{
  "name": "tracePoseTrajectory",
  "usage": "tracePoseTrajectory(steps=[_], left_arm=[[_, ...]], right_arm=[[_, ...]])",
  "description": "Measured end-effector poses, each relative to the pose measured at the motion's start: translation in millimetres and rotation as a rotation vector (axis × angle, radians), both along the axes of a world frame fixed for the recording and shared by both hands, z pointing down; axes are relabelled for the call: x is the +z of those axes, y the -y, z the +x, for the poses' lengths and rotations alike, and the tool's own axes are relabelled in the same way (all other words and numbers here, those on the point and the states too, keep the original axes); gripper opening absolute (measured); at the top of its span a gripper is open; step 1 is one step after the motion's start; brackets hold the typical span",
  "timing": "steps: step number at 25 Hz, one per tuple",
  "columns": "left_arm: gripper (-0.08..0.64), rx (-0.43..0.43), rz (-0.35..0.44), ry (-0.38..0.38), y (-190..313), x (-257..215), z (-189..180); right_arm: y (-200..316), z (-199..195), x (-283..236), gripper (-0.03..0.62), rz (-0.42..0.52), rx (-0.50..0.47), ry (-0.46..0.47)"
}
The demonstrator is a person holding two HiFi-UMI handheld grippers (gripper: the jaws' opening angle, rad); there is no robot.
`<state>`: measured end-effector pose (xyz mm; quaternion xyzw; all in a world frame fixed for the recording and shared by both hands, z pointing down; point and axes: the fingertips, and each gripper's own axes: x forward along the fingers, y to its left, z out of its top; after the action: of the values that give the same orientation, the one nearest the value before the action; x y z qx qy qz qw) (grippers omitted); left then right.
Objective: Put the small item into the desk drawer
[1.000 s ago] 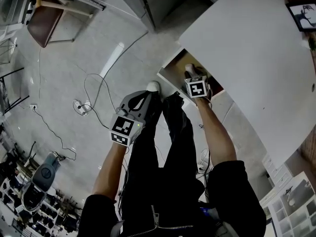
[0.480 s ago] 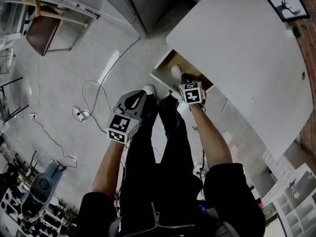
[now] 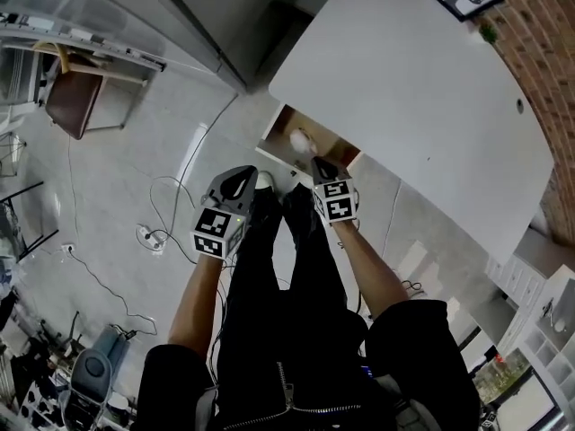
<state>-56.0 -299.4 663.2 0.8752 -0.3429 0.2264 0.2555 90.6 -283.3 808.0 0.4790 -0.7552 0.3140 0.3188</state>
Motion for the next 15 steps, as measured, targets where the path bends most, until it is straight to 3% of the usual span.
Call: tracePoseTrajectory(steps=[6,15], left_arm=[[0.021,0.06,0.036,-0.017,6.6,-30.8,19.3],[0.021,0.129,0.125,-0.01,23.6,-84.0,31.5]], right_arm=[[-2.0,7.5,-70.9,0.005,0.081,0.079,0.068],[13.0,26.3,-174.5,0.005,0.256,0.108,0.065]])
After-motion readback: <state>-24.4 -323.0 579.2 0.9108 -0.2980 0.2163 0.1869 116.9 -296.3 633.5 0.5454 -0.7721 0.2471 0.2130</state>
